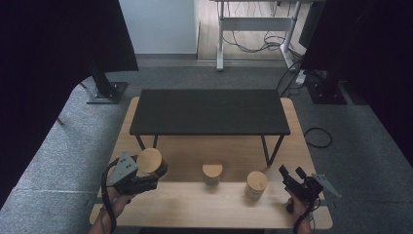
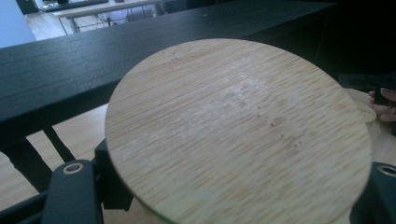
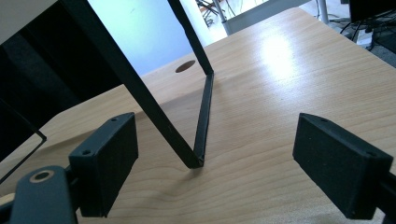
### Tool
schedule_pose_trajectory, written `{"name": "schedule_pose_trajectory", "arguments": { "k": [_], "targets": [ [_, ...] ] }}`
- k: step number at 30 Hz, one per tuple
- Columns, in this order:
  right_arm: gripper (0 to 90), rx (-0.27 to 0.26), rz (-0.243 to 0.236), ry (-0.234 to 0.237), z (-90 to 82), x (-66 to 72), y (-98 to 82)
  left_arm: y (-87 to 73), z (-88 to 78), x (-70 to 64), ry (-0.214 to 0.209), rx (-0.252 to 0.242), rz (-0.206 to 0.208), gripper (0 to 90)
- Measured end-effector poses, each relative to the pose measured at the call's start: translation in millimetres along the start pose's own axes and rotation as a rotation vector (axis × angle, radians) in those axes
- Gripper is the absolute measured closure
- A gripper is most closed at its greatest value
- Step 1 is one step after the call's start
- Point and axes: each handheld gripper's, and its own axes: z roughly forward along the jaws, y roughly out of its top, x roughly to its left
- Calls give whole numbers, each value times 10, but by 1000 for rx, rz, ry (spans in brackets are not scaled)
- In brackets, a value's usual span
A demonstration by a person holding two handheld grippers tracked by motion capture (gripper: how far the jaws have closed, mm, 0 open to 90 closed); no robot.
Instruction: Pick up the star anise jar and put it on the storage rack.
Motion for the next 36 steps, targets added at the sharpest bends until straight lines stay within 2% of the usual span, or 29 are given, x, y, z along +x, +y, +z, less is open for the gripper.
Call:
{"name": "schedule_pose_trajectory", "arguments": {
  "k": [7,13,19,24,36],
  "targets": [
    [136,1,2,1,0,-3,0,81,-4,-20,3,-7,12,250],
    [135,1,3,2,0,-4,1,137,-6,-3,4,-24,-9,250],
    [134,2,3,2,1,-3,1,190,-14,4,4,-26,-2,250],
    [133,2,3,3,0,-4,1,224,-14,5,8,-24,11,250],
    [131,2,5,7,0,-8,1,276,-12,22,13,-31,5,250]
  ]
}}
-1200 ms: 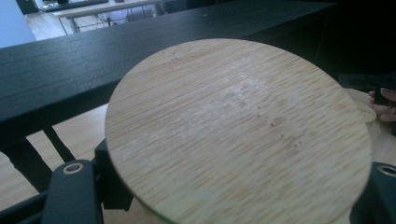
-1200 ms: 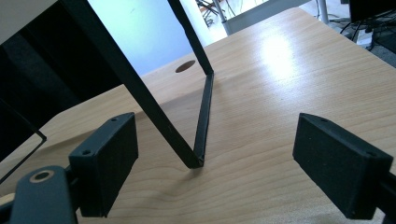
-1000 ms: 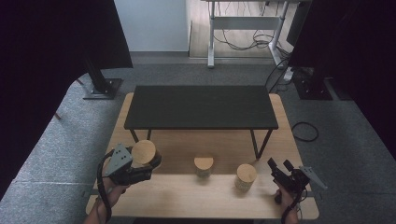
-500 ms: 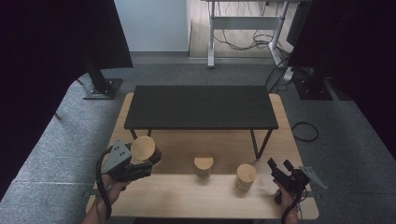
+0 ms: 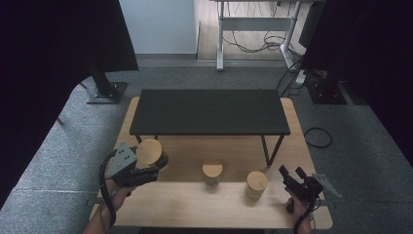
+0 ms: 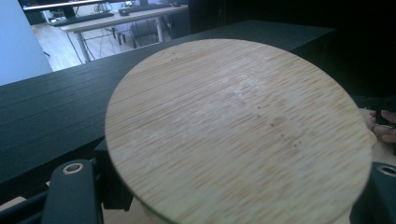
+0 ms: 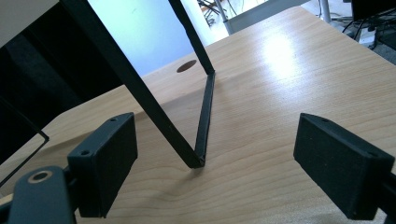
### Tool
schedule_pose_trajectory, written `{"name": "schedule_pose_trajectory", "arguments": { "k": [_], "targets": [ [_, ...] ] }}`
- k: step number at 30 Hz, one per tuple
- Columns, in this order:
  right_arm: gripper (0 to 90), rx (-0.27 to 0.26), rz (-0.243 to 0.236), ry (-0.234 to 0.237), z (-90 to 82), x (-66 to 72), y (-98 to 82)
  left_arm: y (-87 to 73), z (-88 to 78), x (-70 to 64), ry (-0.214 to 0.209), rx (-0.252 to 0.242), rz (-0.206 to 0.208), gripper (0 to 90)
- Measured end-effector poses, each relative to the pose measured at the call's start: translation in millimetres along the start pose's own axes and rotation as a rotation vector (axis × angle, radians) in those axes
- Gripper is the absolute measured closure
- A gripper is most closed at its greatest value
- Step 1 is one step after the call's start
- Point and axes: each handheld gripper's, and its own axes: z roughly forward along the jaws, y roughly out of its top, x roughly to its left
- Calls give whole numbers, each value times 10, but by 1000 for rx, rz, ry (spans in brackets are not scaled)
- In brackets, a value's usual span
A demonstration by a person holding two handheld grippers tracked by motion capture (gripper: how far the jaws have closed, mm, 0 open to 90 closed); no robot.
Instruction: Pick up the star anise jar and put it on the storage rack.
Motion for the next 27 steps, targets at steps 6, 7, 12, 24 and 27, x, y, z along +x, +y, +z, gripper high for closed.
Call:
{"name": "schedule_pose_trajectory", "arguments": {
  "k": [6,7,12,24,27],
  "targets": [
    [131,0,0,-1,0,0,0,30,12,7,-2,2,2,250],
    [131,0,0,-1,0,0,0,36,13,8,-1,2,3,250],
    [131,1,-1,0,0,-1,0,66,11,18,6,0,3,250],
    [131,1,-3,0,0,0,0,121,40,57,19,-3,2,250],
    [131,1,-2,0,0,0,0,138,68,59,18,0,2,250]
  ]
}}
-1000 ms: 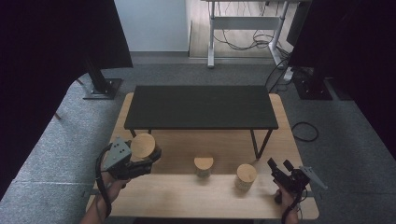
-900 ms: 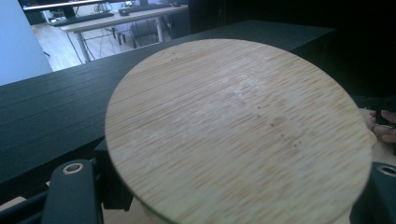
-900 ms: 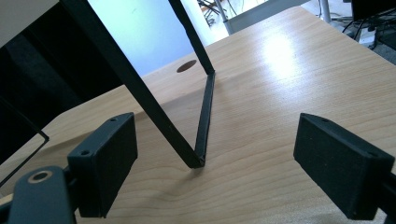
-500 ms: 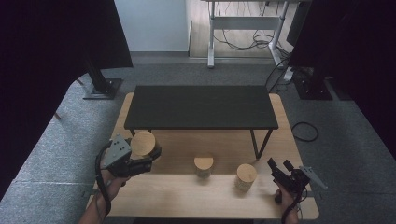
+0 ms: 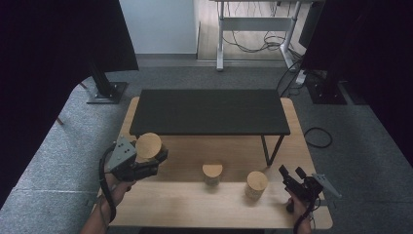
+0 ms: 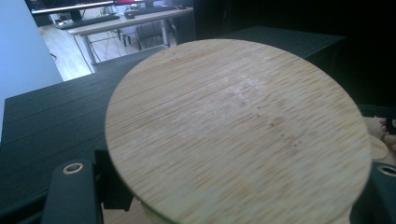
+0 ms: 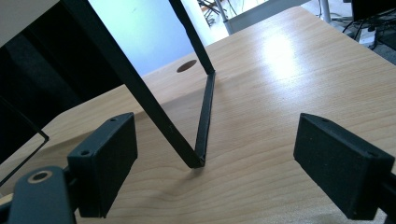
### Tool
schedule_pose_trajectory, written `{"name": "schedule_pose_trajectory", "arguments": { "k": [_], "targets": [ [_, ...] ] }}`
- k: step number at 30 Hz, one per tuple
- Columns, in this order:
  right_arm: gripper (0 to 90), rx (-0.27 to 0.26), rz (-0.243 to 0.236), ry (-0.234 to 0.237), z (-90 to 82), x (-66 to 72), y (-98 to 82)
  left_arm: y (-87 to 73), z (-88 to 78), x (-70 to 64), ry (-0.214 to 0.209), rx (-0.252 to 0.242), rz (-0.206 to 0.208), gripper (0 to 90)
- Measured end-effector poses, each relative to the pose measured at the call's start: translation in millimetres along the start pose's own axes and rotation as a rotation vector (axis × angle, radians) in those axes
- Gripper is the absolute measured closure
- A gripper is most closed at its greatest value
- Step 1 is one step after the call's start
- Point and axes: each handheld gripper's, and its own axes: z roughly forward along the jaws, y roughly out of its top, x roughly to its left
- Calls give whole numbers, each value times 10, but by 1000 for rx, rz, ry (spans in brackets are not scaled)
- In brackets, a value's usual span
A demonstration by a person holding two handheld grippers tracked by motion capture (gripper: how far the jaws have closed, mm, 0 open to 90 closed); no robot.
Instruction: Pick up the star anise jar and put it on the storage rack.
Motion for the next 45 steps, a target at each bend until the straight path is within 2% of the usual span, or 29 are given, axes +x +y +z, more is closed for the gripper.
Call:
{"name": "schedule_pose_trajectory", "arguments": {
  "k": [7,28,45],
  "targets": [
    [131,4,-2,3,4,0,1,61,60,-10,-5,8,16,250],
    [131,7,-1,8,6,-2,3,167,150,51,15,2,10,250],
    [131,9,0,10,6,-4,3,276,207,77,29,-4,29,250]
  ]
}}
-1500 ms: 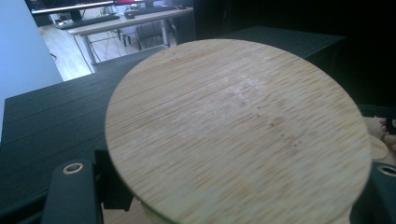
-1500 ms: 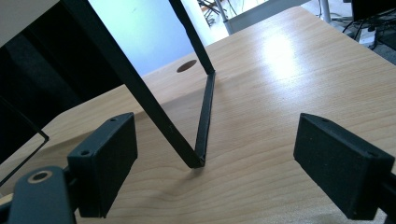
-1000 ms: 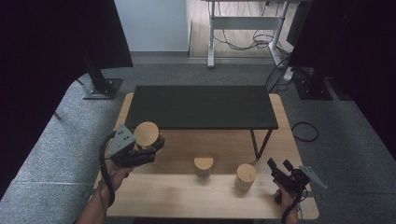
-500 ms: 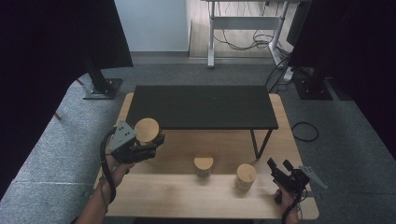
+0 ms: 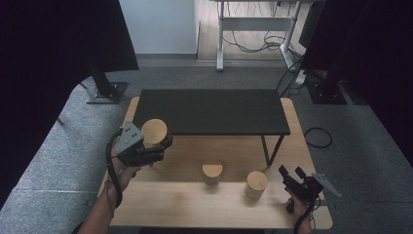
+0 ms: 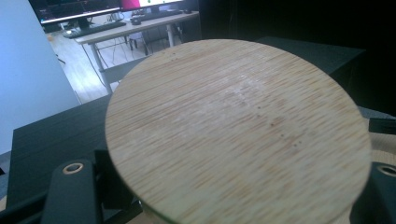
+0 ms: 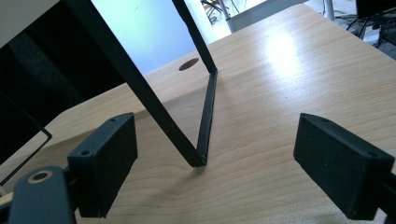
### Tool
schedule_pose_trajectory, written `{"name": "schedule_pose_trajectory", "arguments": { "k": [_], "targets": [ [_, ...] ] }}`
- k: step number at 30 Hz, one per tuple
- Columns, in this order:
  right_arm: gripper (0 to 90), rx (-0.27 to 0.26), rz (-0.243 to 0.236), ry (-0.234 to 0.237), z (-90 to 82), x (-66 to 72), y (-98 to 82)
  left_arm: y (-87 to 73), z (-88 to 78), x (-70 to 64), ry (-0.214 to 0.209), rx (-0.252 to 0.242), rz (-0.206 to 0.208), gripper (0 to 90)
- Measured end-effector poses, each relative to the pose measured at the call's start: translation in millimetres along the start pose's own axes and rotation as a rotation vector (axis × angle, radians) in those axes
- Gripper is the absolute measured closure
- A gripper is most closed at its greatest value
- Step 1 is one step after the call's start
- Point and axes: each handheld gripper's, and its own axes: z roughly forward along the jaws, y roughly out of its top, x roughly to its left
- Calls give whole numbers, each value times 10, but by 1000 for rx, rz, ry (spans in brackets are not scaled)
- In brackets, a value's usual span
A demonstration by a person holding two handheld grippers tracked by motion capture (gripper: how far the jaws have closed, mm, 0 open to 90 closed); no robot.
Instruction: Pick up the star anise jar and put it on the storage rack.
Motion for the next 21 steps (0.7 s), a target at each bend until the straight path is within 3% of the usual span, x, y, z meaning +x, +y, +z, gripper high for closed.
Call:
{"name": "schedule_pose_trajectory", "arguments": {
  "k": [21],
  "targets": [
    [131,0,2,3,1,-3,0,95,59,86,33,-1,26,250]
  ]
}}
